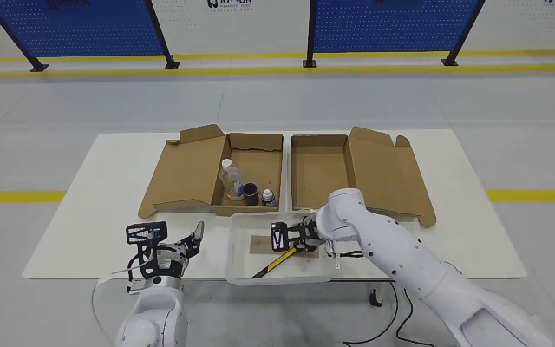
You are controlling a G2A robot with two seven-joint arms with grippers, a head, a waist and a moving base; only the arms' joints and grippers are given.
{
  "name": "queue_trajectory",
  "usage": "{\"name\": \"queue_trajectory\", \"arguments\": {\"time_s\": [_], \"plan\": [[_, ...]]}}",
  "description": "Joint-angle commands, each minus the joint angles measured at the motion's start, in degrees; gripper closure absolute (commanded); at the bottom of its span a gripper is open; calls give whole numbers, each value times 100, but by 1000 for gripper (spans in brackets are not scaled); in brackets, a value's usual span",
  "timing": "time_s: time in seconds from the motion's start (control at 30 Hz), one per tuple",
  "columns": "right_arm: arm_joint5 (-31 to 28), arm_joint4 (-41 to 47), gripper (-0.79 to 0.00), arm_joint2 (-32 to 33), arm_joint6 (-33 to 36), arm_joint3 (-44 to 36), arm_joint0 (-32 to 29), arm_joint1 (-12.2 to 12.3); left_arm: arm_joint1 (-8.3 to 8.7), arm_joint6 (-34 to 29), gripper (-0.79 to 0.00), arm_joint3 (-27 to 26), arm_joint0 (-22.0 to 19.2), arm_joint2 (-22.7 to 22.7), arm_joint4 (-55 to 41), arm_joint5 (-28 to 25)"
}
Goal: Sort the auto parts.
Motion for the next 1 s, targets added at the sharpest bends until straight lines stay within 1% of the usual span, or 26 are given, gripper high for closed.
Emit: {"name": "queue_trajectory", "arguments": {"time_s": [0.0, 0.4, 0.6, 0.77, 0.97], "plan": [[-28, -33, -320, -75, -84, 154, 56, -46, 0, 0, -785, 0, 0, 0, 0, 0], [-188, 3, -311, -454, -405, 950, 305, -335, 0, 0, -785, 0, 0, 0, 0, 0], [-250, 106, -320, -596, -336, 1225, 408, -463, 0, 0, -785, 0, 0, 0, 0, 0], [-272, 53, -354, -669, -355, 1397, 495, -540, 0, 0, -785, 0, 0, 0, 0, 0], [-383, 15, -348, -771, -359, 1563, 577, -631, 0, 0, -785, 0, 0, 0, 0, 0]]}}
